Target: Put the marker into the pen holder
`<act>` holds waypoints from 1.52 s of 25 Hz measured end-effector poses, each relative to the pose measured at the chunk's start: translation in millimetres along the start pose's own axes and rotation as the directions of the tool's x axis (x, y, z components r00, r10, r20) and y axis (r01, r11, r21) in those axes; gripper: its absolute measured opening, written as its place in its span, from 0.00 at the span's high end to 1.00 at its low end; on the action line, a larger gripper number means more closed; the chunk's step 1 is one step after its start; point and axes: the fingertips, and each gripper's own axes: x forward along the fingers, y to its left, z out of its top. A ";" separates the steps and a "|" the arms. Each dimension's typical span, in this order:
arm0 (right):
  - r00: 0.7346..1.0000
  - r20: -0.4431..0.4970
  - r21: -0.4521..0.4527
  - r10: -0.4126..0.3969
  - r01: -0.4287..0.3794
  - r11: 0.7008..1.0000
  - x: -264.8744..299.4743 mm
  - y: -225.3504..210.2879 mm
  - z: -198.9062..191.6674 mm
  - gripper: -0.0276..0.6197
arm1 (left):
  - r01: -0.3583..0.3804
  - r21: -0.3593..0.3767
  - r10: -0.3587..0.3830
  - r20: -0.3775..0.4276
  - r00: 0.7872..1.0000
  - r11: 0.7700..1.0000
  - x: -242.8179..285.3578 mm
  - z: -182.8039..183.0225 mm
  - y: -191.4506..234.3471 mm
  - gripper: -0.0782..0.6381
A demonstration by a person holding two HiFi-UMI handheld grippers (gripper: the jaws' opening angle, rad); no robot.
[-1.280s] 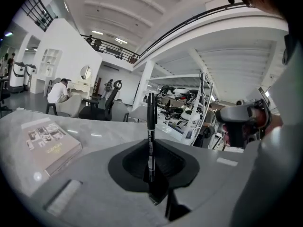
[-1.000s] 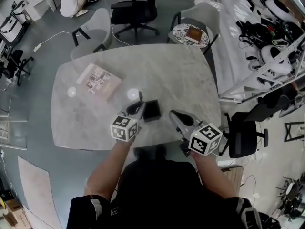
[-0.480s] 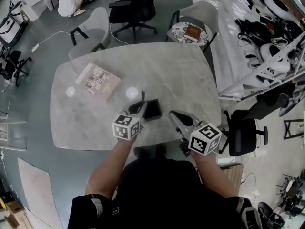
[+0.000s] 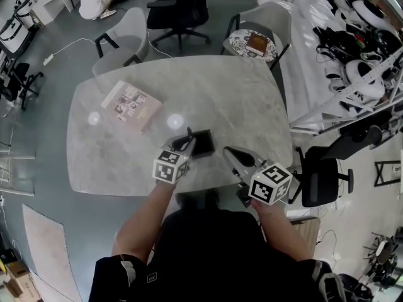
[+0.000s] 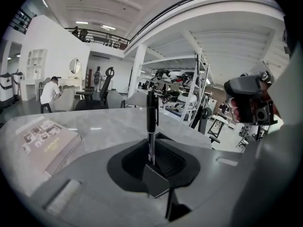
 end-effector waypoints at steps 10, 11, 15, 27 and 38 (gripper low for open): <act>1.000 -0.013 0.021 -0.004 0.004 1.000 -6.8 -4.3 -7.6 0.95 | -0.055 -0.028 0.054 -0.040 0.998 0.998 2.8 -12.2 13.2 0.81; 1.000 -0.015 0.022 -0.004 0.004 1.000 -7.0 -3.8 -8.3 0.95 | -0.056 -0.023 0.055 -0.044 0.998 0.998 3.4 -11.8 13.7 0.81; 1.000 -0.018 0.024 0.000 0.000 1.000 -7.0 -2.9 -9.7 0.95 | -0.057 0.006 0.057 -0.072 0.996 0.998 6.9 -10.4 15.3 0.78; 1.000 -0.023 0.044 0.000 0.001 0.999 -7.9 -3.6 -16.2 0.95 | -0.054 0.041 0.058 -0.091 0.994 0.998 9.6 -10.7 17.8 0.76; 1.000 -0.029 0.050 0.010 -0.009 0.999 -7.2 -0.2 -16.8 0.95 | -0.062 0.147 0.074 -0.080 0.994 0.987 6.7 1.0 17.3 0.79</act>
